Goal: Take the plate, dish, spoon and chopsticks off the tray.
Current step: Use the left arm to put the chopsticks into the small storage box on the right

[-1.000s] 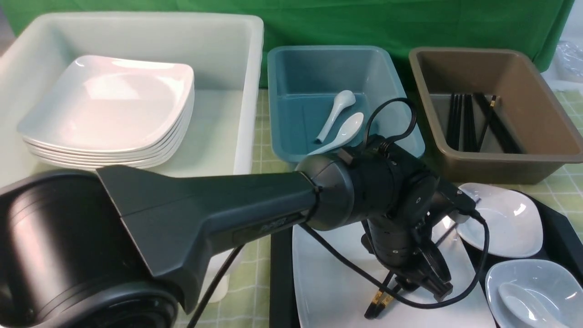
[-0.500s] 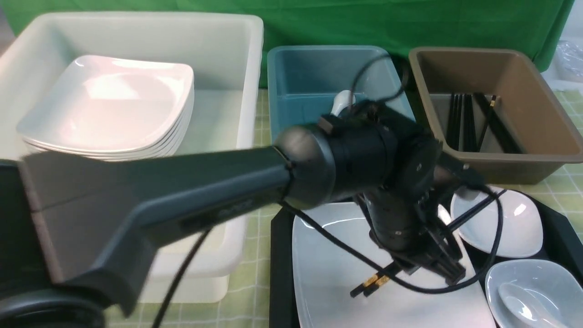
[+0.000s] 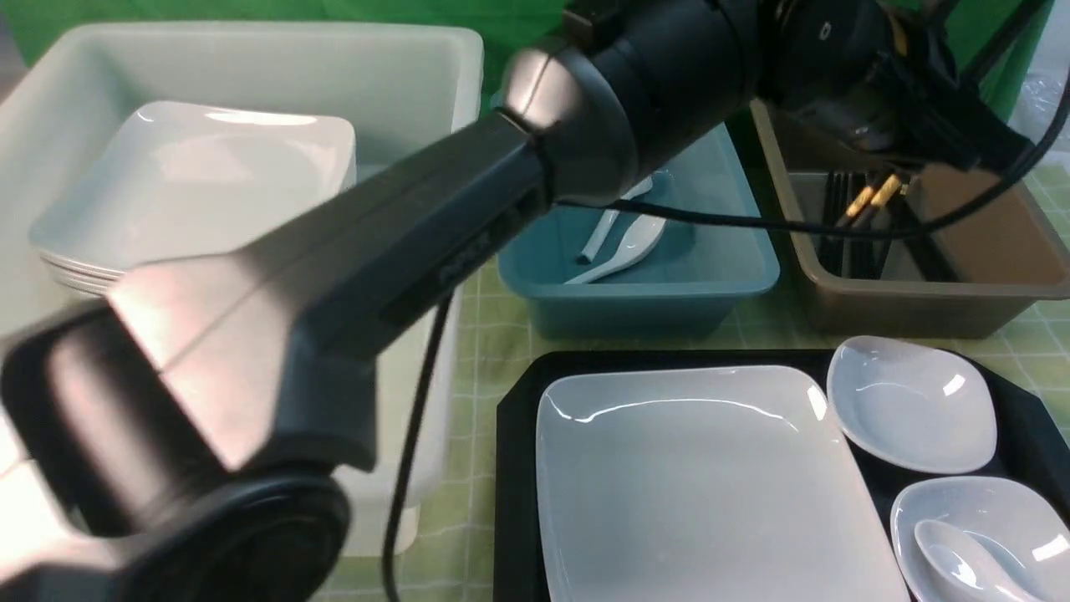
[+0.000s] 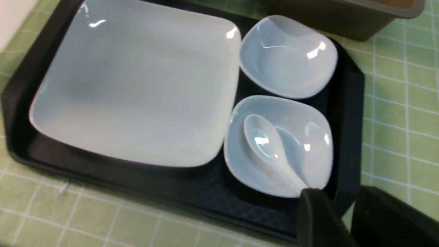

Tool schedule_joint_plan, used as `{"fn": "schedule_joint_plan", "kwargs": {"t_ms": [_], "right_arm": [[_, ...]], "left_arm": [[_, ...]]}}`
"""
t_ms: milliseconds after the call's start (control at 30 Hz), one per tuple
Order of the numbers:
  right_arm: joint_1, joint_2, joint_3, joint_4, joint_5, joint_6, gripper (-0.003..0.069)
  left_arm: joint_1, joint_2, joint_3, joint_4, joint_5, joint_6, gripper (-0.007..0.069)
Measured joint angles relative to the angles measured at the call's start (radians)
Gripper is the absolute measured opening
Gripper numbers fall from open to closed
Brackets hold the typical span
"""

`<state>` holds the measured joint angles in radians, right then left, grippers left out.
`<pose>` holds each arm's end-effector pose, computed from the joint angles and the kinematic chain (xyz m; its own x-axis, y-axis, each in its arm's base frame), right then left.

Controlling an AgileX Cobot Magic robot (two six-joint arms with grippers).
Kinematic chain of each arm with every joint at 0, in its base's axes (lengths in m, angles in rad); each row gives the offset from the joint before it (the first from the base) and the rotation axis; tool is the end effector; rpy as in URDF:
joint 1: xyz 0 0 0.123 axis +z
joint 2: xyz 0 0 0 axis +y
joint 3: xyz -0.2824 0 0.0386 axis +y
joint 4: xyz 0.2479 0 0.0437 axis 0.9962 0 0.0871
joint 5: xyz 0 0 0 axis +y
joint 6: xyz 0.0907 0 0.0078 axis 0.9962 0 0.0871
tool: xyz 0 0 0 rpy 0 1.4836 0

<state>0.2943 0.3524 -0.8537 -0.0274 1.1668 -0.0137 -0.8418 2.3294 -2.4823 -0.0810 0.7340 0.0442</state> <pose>0.0206 0.0038 0.3643 -0.5162 -0.1820 -0.8369 -0.2825 0.9587 -0.0343 0.3565 -0.4066 0.3393 -0.3272 0.3424 -0.8807 0.7714 0.6351 -0.0397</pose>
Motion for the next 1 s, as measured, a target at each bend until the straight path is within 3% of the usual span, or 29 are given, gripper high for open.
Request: {"fn": "schedule_joint_plan", "kwargs": {"t_ms": [167,300,667,800,933,1000], "right_arm": [[0.0,0.0,0.0,0.111,0.0,-0.009,0.0197],[0.0,0.0,0.0,0.156,0.0,-0.02,0.0197],[0.0,0.0,0.0,0.179,0.0,-0.027,0.0197],[0.0,0.0,0.0,0.18,0.0,-0.027,0.0197],[0.0,0.0,0.0,0.183,0.0,-0.028,0.0197],[0.0,0.0,0.0,0.183,0.0,-0.028,0.0197]], "left_arm": [[0.044,0.207,-0.252,-0.103,-0.071,-0.018,0.01],[0.058,0.309,-0.335,-0.201,-0.172,-0.02,0.01],[0.058,0.44,-0.343,-0.173,-0.317,-0.02,0.0118],[0.059,0.448,-0.344,-0.17,-0.335,-0.019,0.021],[0.059,0.449,-0.344,-0.17,-0.34,-0.018,0.0402],[0.059,0.449,-0.344,-0.17,-0.338,-0.018,0.0433]]}}
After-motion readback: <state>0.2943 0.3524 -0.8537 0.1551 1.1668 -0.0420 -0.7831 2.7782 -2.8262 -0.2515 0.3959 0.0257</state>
